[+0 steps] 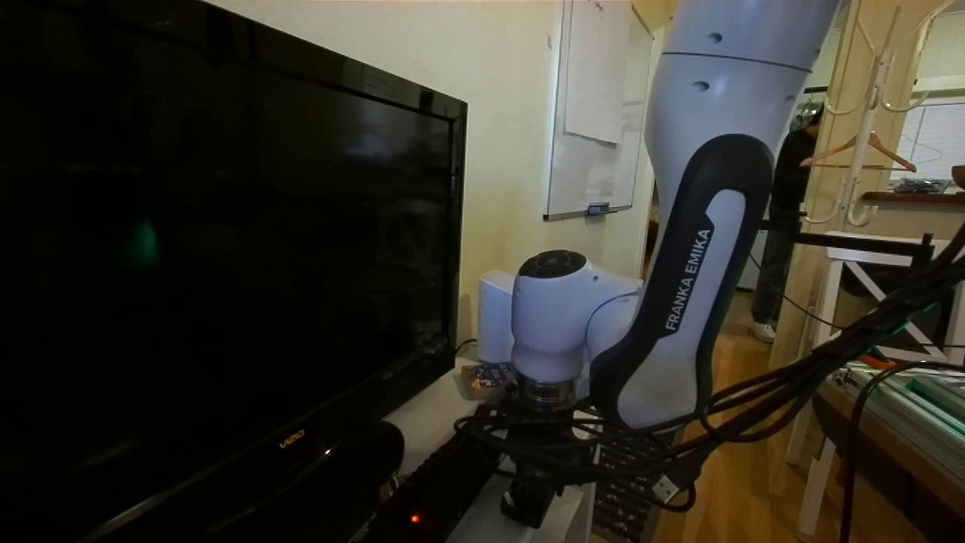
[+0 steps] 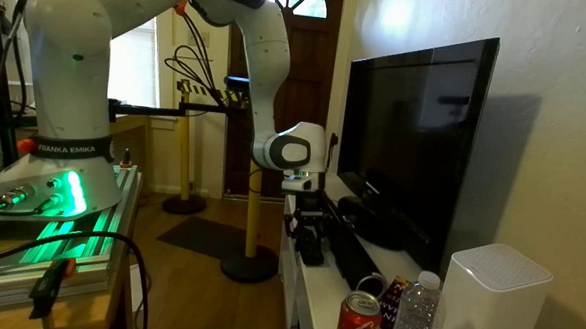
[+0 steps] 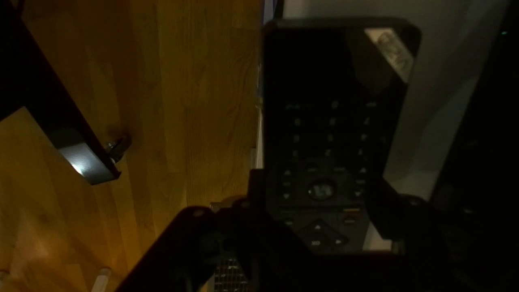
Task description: Put the remote in front of the speaker
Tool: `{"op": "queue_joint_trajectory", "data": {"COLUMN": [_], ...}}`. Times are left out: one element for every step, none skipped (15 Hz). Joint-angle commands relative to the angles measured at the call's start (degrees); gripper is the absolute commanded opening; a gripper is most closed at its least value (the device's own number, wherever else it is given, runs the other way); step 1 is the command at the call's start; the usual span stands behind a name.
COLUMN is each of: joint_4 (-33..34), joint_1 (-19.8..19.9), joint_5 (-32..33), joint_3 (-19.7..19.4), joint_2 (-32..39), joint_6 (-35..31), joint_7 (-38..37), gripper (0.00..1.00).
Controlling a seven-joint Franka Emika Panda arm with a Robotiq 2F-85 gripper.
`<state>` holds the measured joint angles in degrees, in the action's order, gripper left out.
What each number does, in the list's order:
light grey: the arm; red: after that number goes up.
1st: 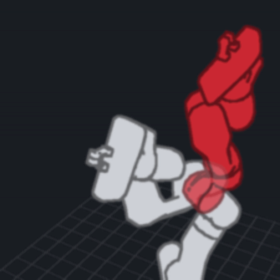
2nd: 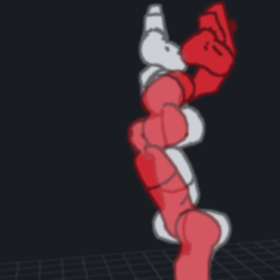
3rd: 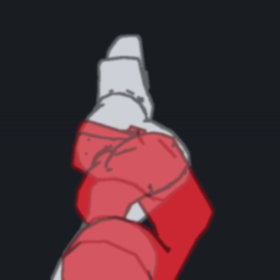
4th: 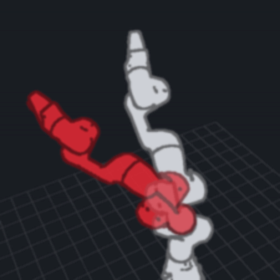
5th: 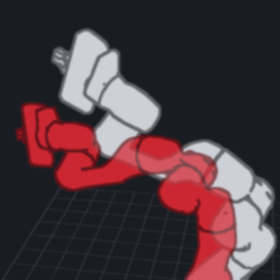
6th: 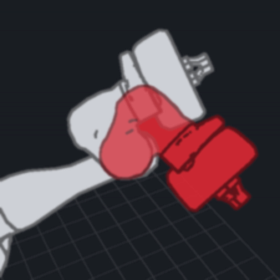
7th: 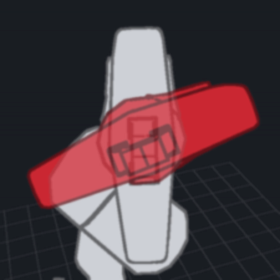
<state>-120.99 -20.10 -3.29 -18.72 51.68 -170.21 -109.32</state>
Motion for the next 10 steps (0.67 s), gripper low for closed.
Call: {"op": "queue_joint_trajectory", "data": {"joint_4": [2.85, 3.09, 3.37, 3.60, 3.95, 4.17, 4.43, 4.65, 4.88, 5.25], "joint_1": [0.16, 0.17, 0.22, 0.18, 0.14, 0.12, 0.06, 0.20, 0.35, 0.35], "joint_5": [-1.15, -1.18, -1.19, -1.16, -1.11, -1.11, -1.09, -1.11, -1.21, -1.20], "joint_3": [-0.69, -0.74, -0.75, -0.84, -0.92, -0.98, -1.08, -1.02, -1.01, -1.12], "joint_2": [1.43, 1.54, 1.58, 1.62, 1.71, 1.81, 1.97, 2.10, 2.22, 2.36], "joint_6": [0.98, 0.97, 1.05, 1.14, 1.27, 1.28, 1.41, 1.51, 1.38, 1.47], "joint_7": [1.67, 1.70, 1.75, 1.77, 1.81, 1.83, 1.83, 1.85, 1.78, 1.73], "gripper": [0.36, 0.36, 0.36, 0.36, 0.36, 0.36, 0.36, 0.36, 0.36, 0.36]}}
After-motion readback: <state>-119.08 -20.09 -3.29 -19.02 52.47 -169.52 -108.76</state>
